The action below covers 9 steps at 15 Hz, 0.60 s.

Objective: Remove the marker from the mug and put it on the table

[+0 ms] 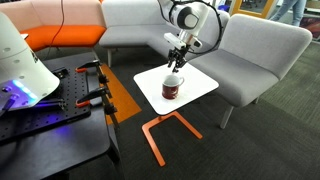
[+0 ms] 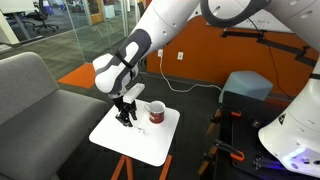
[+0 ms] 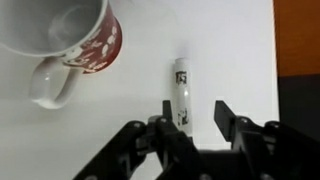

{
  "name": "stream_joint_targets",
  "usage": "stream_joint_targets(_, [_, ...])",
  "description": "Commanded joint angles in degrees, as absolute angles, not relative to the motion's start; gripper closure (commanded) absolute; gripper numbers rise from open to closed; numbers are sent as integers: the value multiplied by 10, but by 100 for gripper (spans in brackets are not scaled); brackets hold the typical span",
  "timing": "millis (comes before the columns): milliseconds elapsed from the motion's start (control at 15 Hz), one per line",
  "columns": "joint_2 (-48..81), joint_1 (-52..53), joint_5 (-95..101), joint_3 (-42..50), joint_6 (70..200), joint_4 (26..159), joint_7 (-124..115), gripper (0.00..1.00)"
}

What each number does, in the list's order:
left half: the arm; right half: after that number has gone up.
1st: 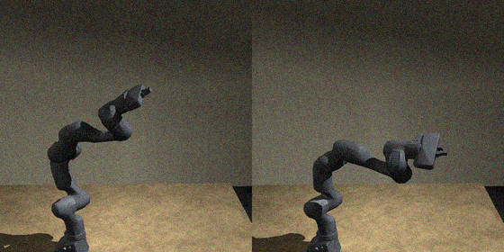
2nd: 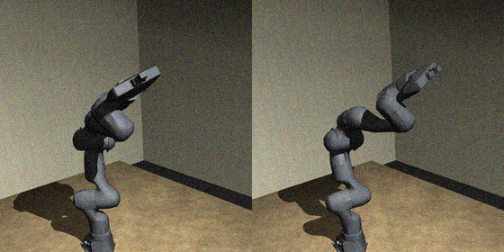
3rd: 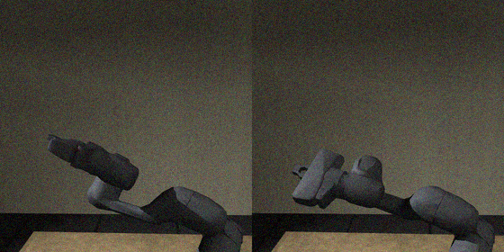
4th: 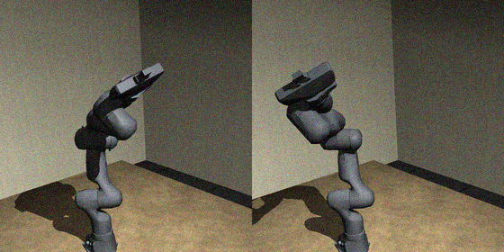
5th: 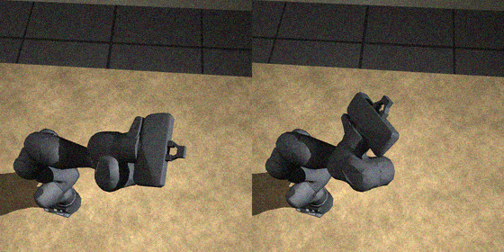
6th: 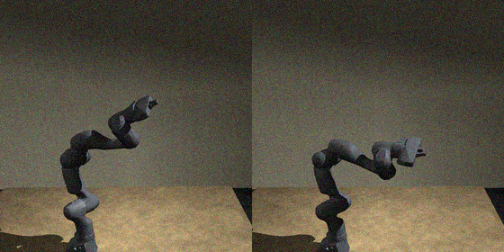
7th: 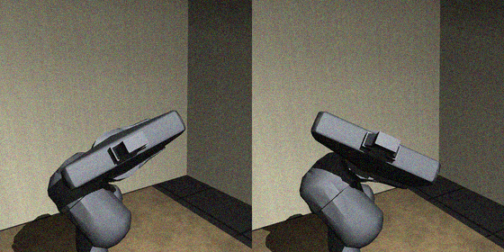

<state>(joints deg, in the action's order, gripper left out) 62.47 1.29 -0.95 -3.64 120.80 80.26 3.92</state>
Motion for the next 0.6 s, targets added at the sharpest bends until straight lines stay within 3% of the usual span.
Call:
stream_joint_targets(0, [575, 19, -7, -30, 1229, 844, 30, 18])
stream_joint_targets(133, [529, 19, -7, -23, 1223, 877, 15, 3])
stream_joint_targets(200, [501, 21, -5, -18, 1216, 901, 6, 0])
stream_joint_targets(533, [321, 9, -2, -6, 1165, 1068, 14, 0])
